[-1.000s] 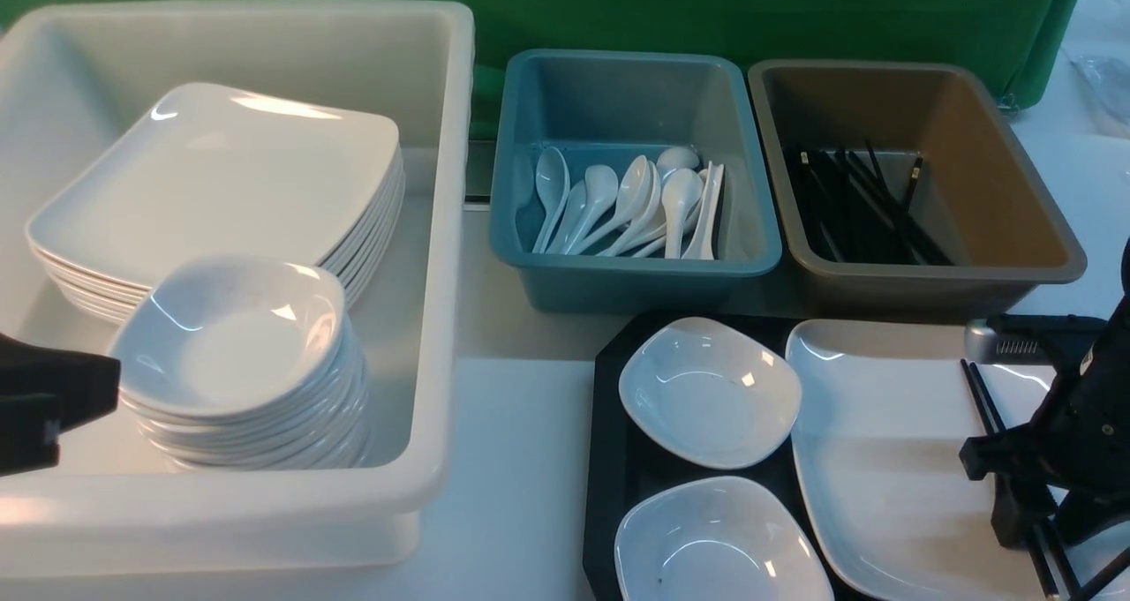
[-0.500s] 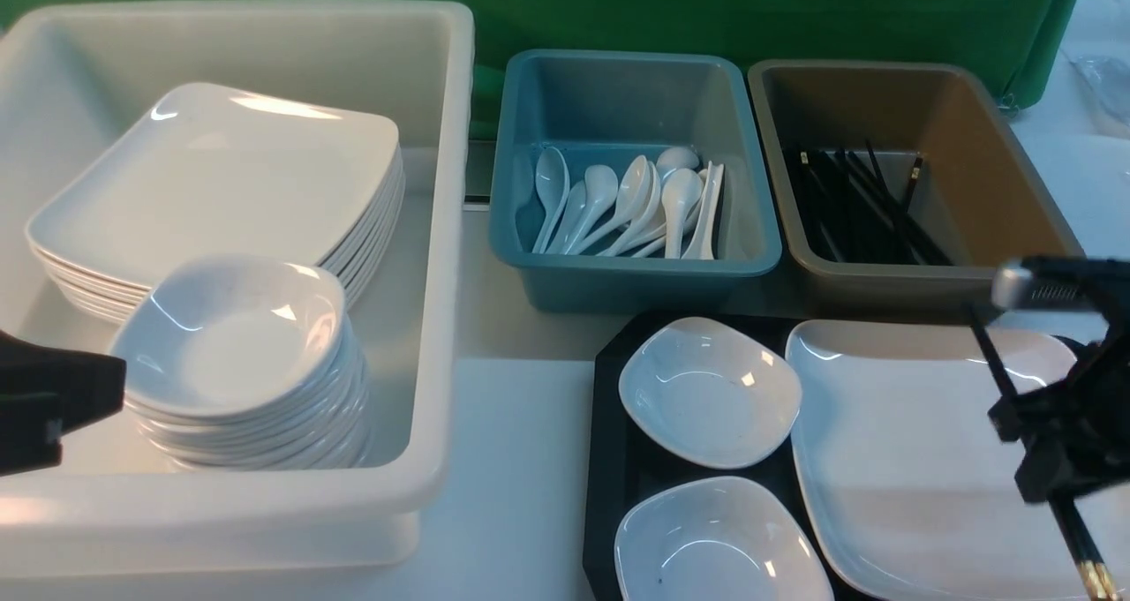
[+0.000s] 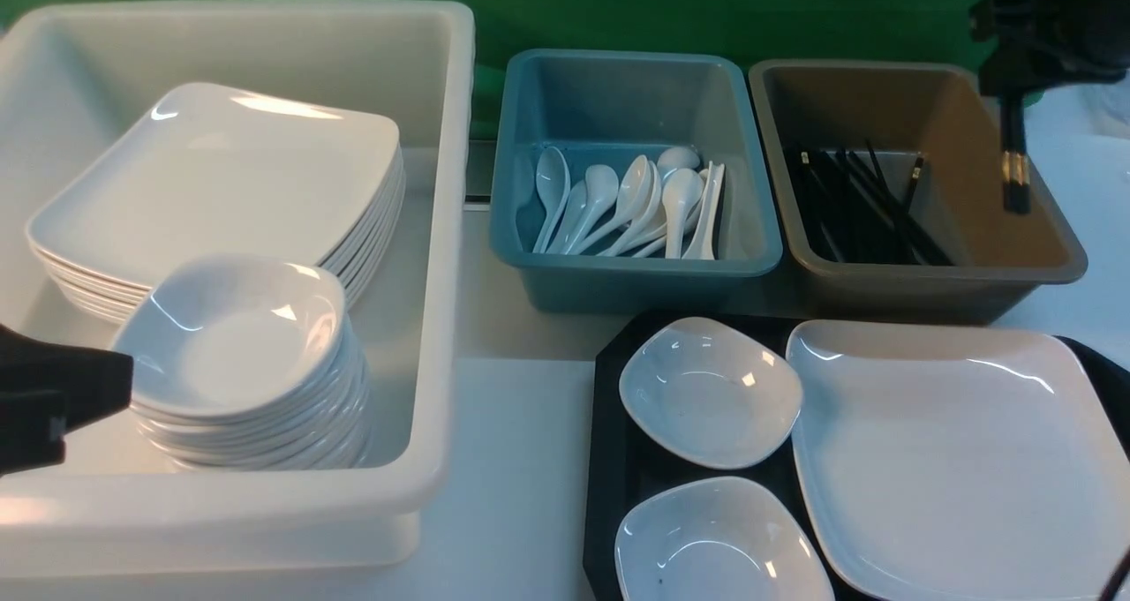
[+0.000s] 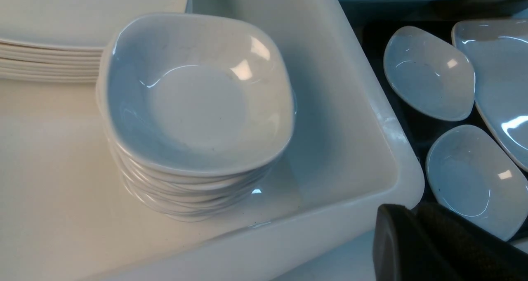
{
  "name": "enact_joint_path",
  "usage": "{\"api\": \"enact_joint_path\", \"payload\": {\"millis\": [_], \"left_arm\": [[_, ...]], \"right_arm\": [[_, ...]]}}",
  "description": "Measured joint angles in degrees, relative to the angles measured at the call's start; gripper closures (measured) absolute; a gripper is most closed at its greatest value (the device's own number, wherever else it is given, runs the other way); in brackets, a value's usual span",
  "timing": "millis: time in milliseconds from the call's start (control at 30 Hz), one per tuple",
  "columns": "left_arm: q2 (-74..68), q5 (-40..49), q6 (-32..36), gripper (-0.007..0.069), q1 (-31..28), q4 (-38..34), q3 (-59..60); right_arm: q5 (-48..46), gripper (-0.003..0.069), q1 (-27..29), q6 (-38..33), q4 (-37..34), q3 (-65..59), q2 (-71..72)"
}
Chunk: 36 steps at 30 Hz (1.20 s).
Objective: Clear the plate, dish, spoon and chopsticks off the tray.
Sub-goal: Use the right arm to put the chopsticks into the small storage box on the right, then use the left arm to grab a small plate from the dinner plate
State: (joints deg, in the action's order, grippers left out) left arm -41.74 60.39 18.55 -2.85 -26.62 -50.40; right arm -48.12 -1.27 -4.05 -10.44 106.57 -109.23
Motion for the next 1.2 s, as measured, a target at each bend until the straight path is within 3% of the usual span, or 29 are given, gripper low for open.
{"api": "enact_joint_path", "payload": {"millis": [167, 433, 567, 700, 800, 867, 900, 933, 1000, 1033, 1200], "left_arm": [[0.0, 0.0, 0.84, 0.0589, 0.0, 0.06, 0.0], [0.0, 0.0, 0.98, 0.0589, 0.0, 0.06, 0.0], [0.0, -0.06, 0.98, 0.0589, 0.0, 0.06, 0.0], [0.0, -0.37, 0.98, 0.0589, 0.0, 0.06, 0.0], [0.0, -0.49, 0.98, 0.0589, 0.0, -0.07, 0.0], [0.0, -0.44, 1.67, 0.0589, 0.0, -2.38, -0.55], [-0.06, -0.44, 1.92, 0.059, 0.0, -2.38, -0.7], [-0.67, -0.39, 4.0, 0.0603, 0.0, -4.41, -3.18], [-1.75, -0.52, 4.88, 0.0614, 0.0, -5.1, -6.94], [-2.9, -0.65, 4.98, 0.0618, 0.0, -5.61, -10.42], [-9.85, -1.06, 5.57, 0.0623, 0.0, -7.6, -26.2]], "right_arm": [[0.59, 0.0515, 0.0, 2.09, 0.0, 9.29, -11.84], [-1.66, 0.0486, 0.0, 4.72, 0.0, 10.91, -18.93], [-6.89, 0.0379, 0.0, 4.72, 0.0, 10.91, -19.76], [-12.03, 0.0192, 0.0, 4.05, 0.0, 12.35, -19.42], [-17.27, 0.0162, 0.0, 1.95, 0.0, 13.76, -18.22], [-18.59, 0.0281, 0.0, 0.53, 0.32, 14.26, -13.92], [-18.59, 0.0298, 0.0, 0.39, 0.32, 14.32, -13.42], [-18.66, 0.0463, 0.0, 0.04, 0.45, 14.37, -8.33], [-18.73, 0.0563, 0.0, 0.0, 0.38, 14.44, -2.91], [-18.73, 0.0597, 0.0, -0.16, 0.33, 14.22, 1.54], [-18.73, 0.063, 0.0, -0.54, 0.04, 8.21, 20.93]]}}
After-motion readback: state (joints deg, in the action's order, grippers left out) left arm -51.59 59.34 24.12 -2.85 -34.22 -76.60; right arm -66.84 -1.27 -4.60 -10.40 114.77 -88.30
